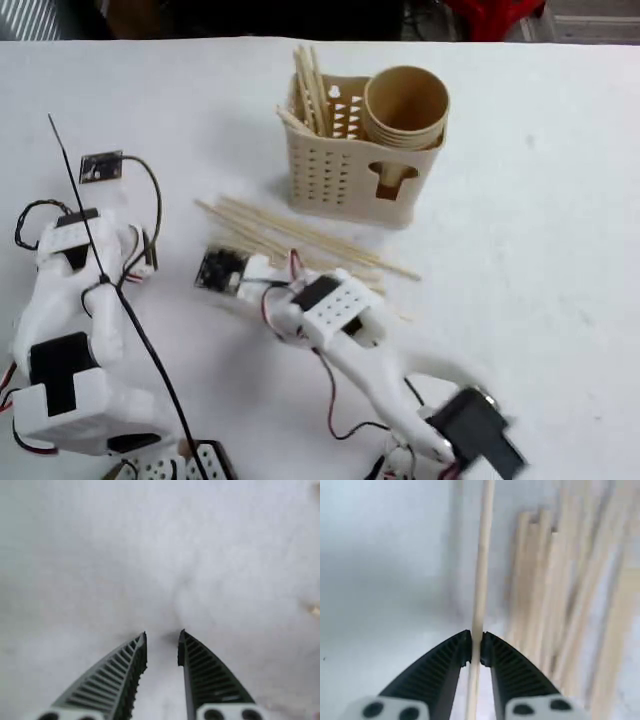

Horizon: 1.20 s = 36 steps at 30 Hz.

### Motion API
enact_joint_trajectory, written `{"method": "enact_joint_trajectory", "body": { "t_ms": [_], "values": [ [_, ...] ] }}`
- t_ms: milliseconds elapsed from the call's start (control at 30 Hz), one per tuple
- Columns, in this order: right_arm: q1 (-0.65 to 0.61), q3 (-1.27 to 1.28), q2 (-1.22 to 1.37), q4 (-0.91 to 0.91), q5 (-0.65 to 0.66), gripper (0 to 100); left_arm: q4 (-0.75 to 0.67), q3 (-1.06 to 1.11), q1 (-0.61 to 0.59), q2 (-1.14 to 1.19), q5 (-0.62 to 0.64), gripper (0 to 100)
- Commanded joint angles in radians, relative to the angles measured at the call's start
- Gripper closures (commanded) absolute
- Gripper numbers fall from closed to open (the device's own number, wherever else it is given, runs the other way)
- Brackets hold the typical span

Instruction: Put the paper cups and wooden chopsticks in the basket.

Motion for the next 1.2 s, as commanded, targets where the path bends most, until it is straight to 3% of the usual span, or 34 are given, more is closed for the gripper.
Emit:
{"method": "enact_joint_trajectory", "body": {
  "t_ms": [0,333,567,700,967,1167],
  "values": [
    [0.085,-0.021,-0.202,0.039,-0.068,98.1,-0.014,-0.003,0.015,-0.004,0.003,88],
    [0.179,-0.066,-0.532,0.044,-0.133,98.1,-0.014,-0.003,0.015,-0.004,0.003,88],
    [0.179,-0.367,-0.598,0.036,-0.135,98.1,-0.014,-0.005,0.015,-0.004,0.003,88],
    [0.180,-0.605,-0.538,-0.021,-0.137,98.1,-0.014,-0.005,0.015,-0.004,0.003,88],
    [0.185,-0.833,-0.213,-0.414,-0.127,97.8,-0.014,-0.003,0.015,-0.004,0.003,88],
    [0.280,-0.951,-0.021,-0.435,-0.135,98.0,-0.014,-0.003,0.015,-0.004,0.003,88]
  ]
}}
